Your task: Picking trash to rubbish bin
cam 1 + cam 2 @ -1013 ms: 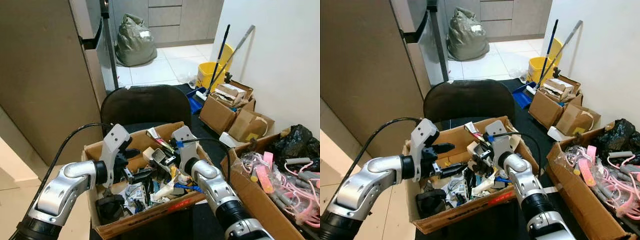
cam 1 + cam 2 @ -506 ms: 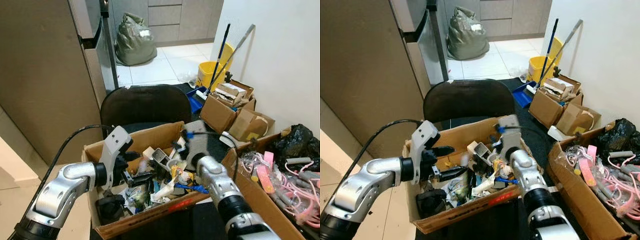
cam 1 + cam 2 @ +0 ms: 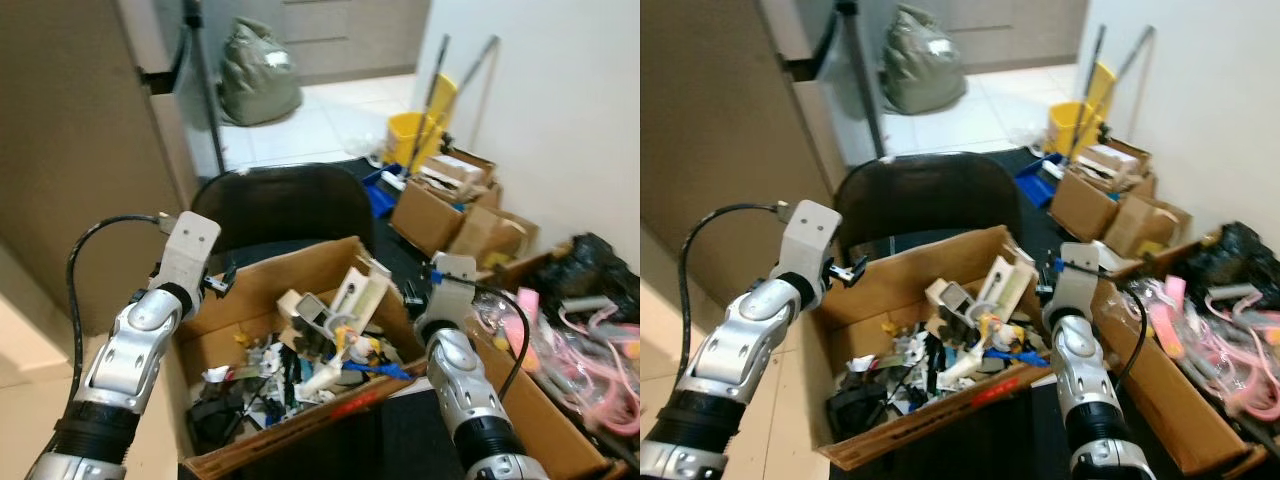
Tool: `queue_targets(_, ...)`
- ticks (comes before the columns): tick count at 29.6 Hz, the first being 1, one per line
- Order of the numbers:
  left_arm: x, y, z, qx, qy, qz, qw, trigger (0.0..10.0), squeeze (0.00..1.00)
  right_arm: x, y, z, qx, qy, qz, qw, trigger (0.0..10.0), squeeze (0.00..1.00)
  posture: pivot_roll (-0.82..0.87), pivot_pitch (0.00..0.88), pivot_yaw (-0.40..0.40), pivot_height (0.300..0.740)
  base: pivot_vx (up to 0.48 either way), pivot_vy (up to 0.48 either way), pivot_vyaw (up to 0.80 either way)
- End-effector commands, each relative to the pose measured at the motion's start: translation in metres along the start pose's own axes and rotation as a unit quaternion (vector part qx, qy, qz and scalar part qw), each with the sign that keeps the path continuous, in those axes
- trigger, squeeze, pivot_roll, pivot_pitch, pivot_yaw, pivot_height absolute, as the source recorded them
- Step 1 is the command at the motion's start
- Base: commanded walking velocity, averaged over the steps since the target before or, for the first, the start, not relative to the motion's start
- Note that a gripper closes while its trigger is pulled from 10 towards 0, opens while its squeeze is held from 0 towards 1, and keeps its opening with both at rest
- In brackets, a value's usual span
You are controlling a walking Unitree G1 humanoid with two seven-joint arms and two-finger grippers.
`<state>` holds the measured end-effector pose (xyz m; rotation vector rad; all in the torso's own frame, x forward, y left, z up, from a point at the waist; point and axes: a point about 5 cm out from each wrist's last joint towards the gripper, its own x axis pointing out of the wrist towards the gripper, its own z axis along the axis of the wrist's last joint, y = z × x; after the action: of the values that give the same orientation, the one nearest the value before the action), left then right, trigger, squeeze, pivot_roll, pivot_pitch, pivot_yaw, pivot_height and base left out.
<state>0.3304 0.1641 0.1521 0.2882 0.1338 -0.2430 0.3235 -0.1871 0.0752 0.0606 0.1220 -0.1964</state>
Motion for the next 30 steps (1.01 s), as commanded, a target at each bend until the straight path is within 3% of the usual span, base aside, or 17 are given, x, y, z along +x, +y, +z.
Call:
queue_targets(1,0.001,-0.006,0.0,0.017,-0.007,-0.012,1.0,10.0,0.0,-0.002,-0.002,-0.002,0.003,-0.001,-0.012,1.0,10.0,0.0,0.02,0.109,0.049,0.74,0.0,0.0,-0.8)
queue_targets(7,0.005,-0.012,0.005,-0.005,-0.033,-0.012,0.999,10.0,0.0,-0.008,-0.003,-0.004,0.013,-0.002,-0.026,1.0,10.0,0.0,0.02,0.109,0.049,0.74,0.0,0.0,-0.8)
queue_targets(12,0.005,-0.016,0.003,0.006,-0.032,-0.022,0.999,10.0,0.0,-0.008,0.0,-0.002,0.017,-0.004,-0.026,1.0,10.0,0.0,0.02,0.108,0.053,0.74,0.0,0.0,-0.8)
queue_targets(30,0.004,-0.002,0.0,0.005,-0.035,0.013,0.999,10.0,0.0,-0.007,0.003,0.002,0.031,-0.006,-0.031,0.999,10.0,0.0,0.04,0.096,0.046,0.74,0.0,0.0,-0.8)
